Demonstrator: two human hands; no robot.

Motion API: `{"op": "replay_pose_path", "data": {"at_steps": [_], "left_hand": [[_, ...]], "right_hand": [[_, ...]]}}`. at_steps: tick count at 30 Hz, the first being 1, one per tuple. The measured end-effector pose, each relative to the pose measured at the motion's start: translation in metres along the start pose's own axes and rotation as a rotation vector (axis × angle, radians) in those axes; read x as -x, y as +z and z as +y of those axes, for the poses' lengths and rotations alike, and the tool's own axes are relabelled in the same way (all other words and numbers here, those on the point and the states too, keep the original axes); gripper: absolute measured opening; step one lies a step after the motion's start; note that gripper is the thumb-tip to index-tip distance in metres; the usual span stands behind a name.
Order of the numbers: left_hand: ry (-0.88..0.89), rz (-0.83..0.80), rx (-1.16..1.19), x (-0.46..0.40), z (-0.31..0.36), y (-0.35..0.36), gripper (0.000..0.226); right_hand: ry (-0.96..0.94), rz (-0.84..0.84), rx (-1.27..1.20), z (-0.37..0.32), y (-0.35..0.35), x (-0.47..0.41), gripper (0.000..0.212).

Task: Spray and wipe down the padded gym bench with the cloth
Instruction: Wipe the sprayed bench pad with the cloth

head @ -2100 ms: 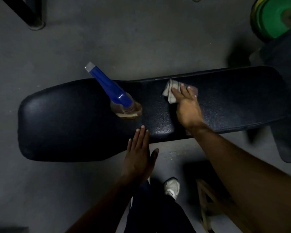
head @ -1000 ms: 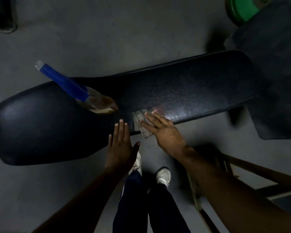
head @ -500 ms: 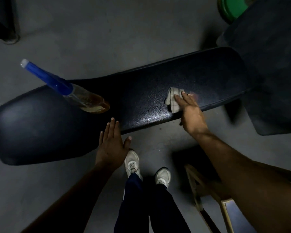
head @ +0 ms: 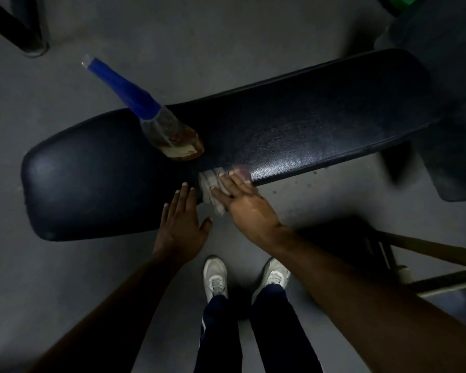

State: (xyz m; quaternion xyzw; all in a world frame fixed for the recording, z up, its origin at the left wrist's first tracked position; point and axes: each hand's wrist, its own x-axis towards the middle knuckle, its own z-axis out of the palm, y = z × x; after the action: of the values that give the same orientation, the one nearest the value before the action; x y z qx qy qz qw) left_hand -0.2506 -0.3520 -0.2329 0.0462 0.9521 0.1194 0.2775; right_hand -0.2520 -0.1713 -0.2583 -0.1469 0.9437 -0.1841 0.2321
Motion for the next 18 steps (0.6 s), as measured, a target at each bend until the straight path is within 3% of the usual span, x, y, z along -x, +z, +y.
{"op": "replay_pose_path", "data": {"at_steps": [4, 7, 10, 12, 15, 18], "left_hand": [[0.082, 0.012, 0.002, 0.007, -0.007, -0.002, 0.085], [0.127, 0.021, -0.018, 0.009, -0.012, -0.003, 0.087], [0.158, 0.015, -0.017, 0.009, -0.016, -0.006, 0.088], [0.172, 0.021, -0.019, 0.009, -0.018, -0.009, 0.087], [0.183, 0.024, -0.022, 0.009, -0.023, -0.011, 0.087], [0.188, 0.007, -0.020, 0.010, -0.030, -0.012, 0.087]], "right_hand": [[-0.045, -0.072, 0.046, -0.006, 0.011, 0.015, 0.065], [0.013, 0.020, -0.009, -0.005, -0.009, 0.023, 0.062], [0.152, -0.069, -0.058, 0.014, -0.033, 0.027, 0.077], [0.295, 0.018, -0.159, 0.028, -0.040, 0.027, 0.085], [0.402, 0.199, -0.276, 0.036, -0.035, 0.023, 0.079], [0.426, 0.171, -0.355, 0.028, -0.032, 0.019, 0.090]]}}
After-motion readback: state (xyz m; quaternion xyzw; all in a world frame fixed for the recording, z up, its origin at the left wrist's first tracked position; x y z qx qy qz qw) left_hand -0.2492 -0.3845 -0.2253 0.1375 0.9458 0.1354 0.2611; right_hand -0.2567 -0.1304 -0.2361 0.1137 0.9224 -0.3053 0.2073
